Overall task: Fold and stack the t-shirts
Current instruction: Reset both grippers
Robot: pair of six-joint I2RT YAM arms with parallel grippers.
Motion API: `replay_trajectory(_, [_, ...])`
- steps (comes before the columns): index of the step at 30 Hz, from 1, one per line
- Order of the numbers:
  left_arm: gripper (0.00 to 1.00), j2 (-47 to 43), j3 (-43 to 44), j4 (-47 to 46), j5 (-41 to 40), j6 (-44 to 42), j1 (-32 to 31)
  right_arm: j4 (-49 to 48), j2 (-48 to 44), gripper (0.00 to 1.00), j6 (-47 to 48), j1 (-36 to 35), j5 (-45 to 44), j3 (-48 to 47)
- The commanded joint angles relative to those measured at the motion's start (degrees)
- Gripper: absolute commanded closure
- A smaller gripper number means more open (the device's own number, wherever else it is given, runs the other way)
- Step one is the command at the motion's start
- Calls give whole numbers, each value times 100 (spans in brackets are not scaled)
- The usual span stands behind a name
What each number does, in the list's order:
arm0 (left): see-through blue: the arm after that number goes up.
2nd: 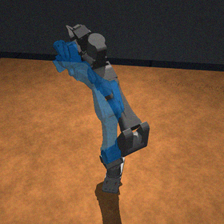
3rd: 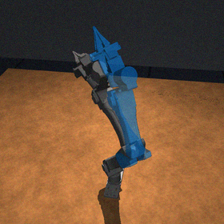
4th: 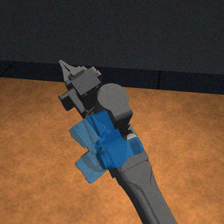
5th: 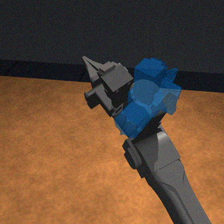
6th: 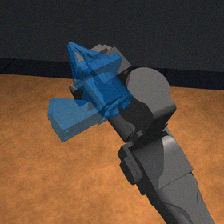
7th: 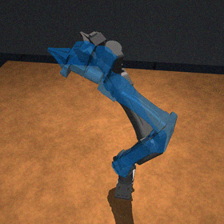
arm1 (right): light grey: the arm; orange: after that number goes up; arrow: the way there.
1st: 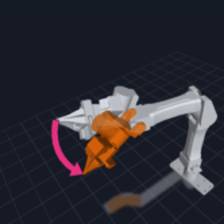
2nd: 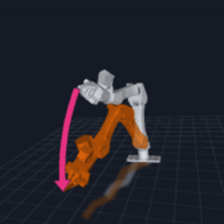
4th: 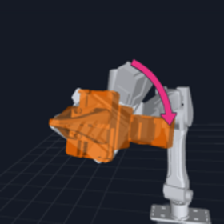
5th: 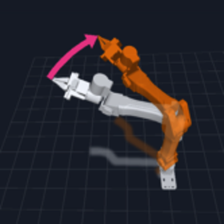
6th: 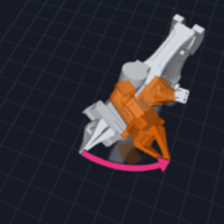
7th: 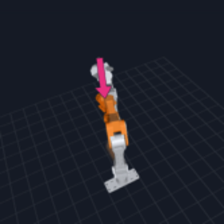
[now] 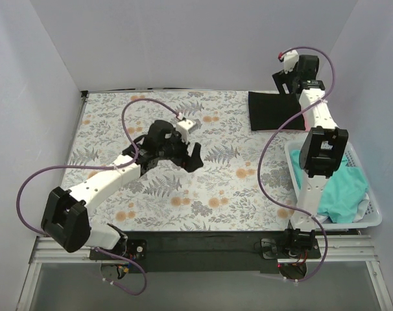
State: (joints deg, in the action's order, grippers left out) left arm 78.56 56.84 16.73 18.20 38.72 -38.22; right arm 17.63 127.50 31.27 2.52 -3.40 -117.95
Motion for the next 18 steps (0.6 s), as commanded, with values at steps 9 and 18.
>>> replay_trajectory(9, [13,1020,2224,2220,1124,988,2239,1612,-2675,2,-1359,-235,2052,1018])
replay_trajectory(18, [13,828,1648,2353,1230,927,3021,1665,-4574,2,-1588,-753,2871,4428])
